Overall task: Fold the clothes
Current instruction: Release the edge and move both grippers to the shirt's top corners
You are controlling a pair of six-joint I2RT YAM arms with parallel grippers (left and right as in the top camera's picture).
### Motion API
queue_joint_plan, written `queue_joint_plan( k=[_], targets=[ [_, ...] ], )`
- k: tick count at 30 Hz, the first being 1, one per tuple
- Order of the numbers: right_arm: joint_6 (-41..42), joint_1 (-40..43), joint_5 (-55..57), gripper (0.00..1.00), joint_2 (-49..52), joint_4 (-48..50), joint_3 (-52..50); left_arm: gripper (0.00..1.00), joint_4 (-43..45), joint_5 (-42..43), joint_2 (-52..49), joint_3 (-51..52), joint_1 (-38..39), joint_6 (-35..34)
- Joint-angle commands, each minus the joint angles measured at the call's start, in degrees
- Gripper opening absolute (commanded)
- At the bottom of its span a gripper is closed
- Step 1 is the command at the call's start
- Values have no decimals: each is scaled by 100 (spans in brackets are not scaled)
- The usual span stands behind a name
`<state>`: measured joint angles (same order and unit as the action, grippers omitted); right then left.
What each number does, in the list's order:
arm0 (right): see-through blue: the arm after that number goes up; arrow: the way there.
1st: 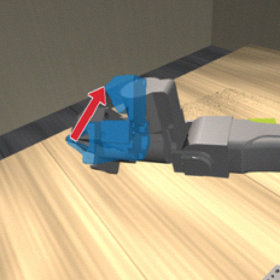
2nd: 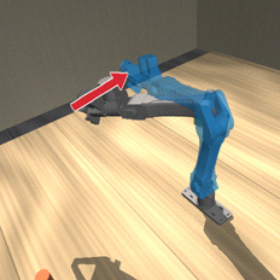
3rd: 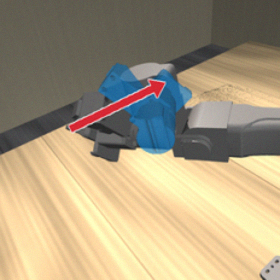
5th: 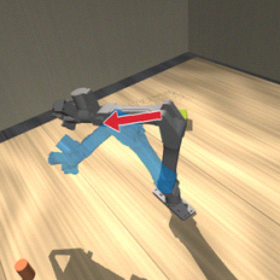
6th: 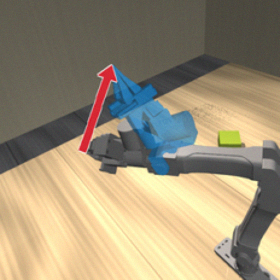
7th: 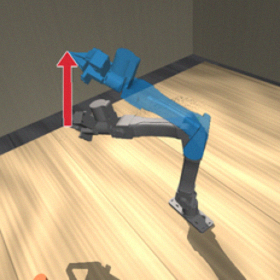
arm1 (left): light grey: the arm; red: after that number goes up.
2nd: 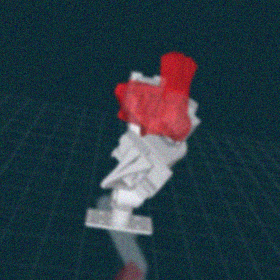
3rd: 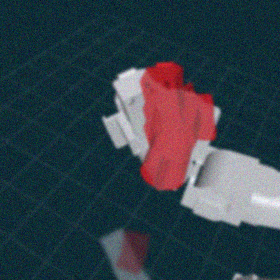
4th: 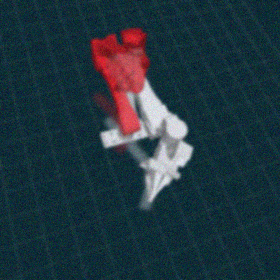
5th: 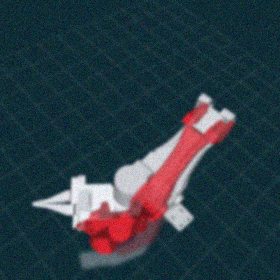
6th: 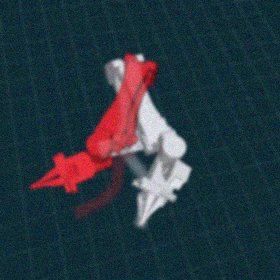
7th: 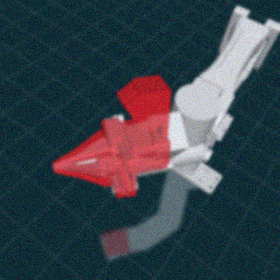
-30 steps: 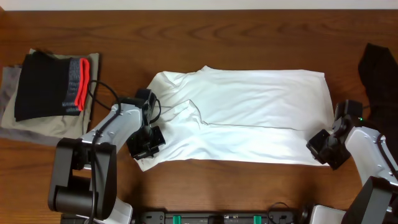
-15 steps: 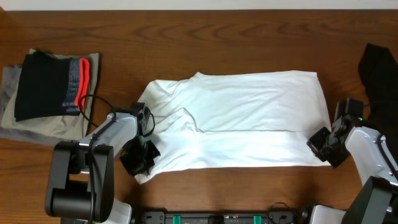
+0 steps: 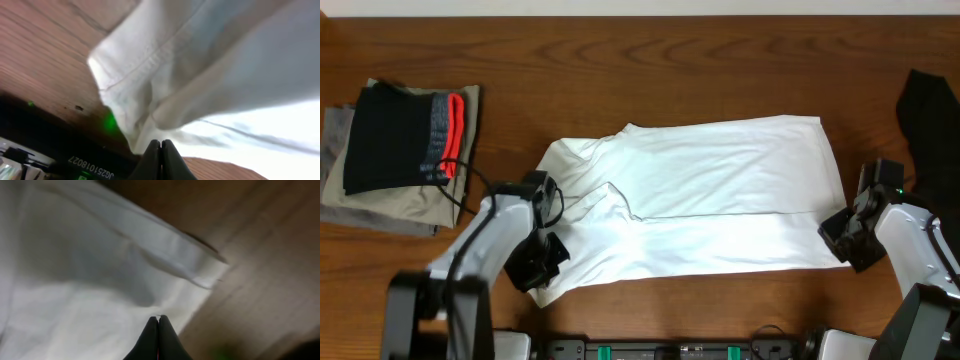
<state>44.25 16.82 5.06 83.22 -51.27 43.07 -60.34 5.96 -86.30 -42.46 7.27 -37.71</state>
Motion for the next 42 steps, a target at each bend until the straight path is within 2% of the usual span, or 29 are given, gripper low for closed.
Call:
queue_joint_plan(
  k=[1,7,11,12,13,15,16,18,21,26,33,39,42],
  targets=[
    [623,37,522,1,-101,-149,162,6,-107,-251,378,-149,-24,-72],
    [608,37,654,1,-573,-138,319,8,-260,-466,627,-662,-24,63],
    [-407,37,221,4,-850,286,562,29,-190,-452,625,-1237,-24,295],
    [-752,37,-33,11,-857,444,660,48,-125,-452,625,-1414,-24,380],
    [-984,37,-238,17,-852,549,756,61,-57,-452,625,-1569,-24,446],
    [-1305,37,-542,41,-820,656,1040,85,98,-450,623,-1928,-24,540],
    [-1408,37,-603,52,-791,673,1189,92,205,-450,619,-2122,-24,636],
    [-1598,37,-721,61,-713,673,1589,97,444,-450,595,-2444,-24,780],
    [-1930,35,-1032,65,-509,673,2306,98,881,-402,431,-2889,-24,1019],
    [-2087,-52,-1305,65,-42,671,3294,98,1456,-166,-214,-3412,-24,1143],
    [-2149,-461,-1412,63,557,634,3659,96,1930,2,-1773,-4336,-35,1888],
    [-2162,-713,-1405,61,1032,431,3659,82,1716,271,-2627,-4782,-35,1895],
    [-2162,-789,-1410,60,1235,352,3659,75,1685,450,-2699,-4782,-35,1504]
  ],
)
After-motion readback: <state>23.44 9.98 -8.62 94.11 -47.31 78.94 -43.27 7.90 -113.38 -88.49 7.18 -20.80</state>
